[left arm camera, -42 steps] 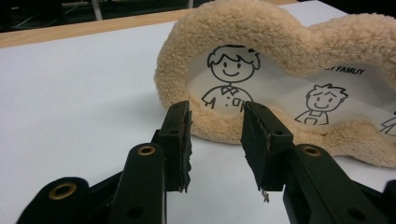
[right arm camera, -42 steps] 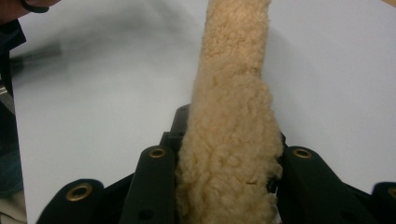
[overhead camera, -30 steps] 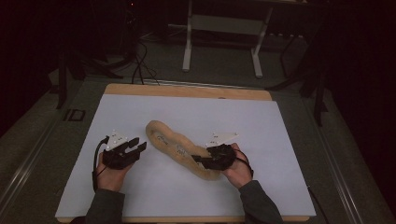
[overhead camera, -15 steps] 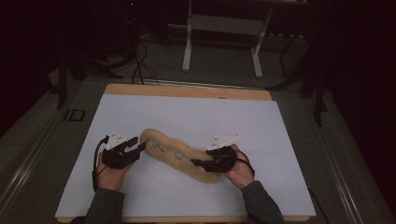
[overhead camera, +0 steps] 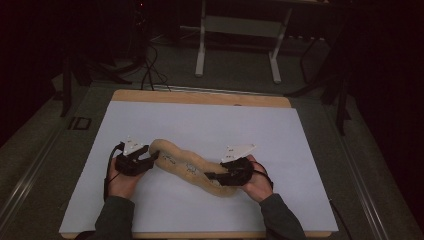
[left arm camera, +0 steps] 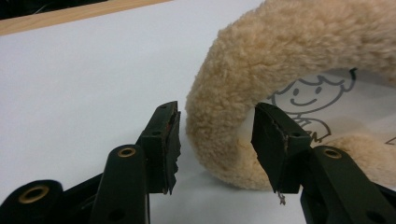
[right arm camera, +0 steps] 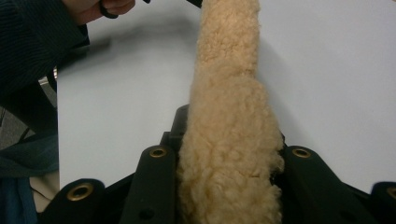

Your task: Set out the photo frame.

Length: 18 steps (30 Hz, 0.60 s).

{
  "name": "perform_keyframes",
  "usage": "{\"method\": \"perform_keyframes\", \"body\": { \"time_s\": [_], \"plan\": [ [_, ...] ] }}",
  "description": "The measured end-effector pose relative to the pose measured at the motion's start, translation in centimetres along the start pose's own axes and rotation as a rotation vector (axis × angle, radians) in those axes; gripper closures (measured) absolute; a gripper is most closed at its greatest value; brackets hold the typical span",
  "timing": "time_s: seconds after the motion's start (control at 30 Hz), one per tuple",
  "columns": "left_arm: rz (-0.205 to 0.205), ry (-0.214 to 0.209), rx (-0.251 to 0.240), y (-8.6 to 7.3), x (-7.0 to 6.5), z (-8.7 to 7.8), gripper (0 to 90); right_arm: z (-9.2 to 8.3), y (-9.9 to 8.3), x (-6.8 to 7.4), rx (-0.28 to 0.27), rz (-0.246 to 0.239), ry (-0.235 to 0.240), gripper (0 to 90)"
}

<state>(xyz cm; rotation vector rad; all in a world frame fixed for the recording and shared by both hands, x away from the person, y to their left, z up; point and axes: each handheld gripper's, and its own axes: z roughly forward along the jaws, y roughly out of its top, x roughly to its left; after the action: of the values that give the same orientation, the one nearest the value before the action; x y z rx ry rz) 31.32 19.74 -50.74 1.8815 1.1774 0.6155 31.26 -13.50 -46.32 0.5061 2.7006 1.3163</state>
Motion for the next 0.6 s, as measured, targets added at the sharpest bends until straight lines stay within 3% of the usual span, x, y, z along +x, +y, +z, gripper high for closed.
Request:
{"method": "perform_keyframes", "body": {
  "time_s": [0.23,0.47,0.6],
  "plan": [
    [0.024,0.016,0.005,0.03,-0.09,0.30,71.2,0.03,-0.11,-0.18,0.015,-0.002,0.004,67.8],
    [0.023,0.029,0.005,0.09,-0.40,0.26,72.9,0.07,-0.42,-0.10,0.031,0.022,-0.014,65.2],
    [0.021,0.027,0.005,0.07,-0.38,0.26,73.0,0.05,-0.40,-0.02,0.040,0.055,-0.049,56.3]
  ]
}}
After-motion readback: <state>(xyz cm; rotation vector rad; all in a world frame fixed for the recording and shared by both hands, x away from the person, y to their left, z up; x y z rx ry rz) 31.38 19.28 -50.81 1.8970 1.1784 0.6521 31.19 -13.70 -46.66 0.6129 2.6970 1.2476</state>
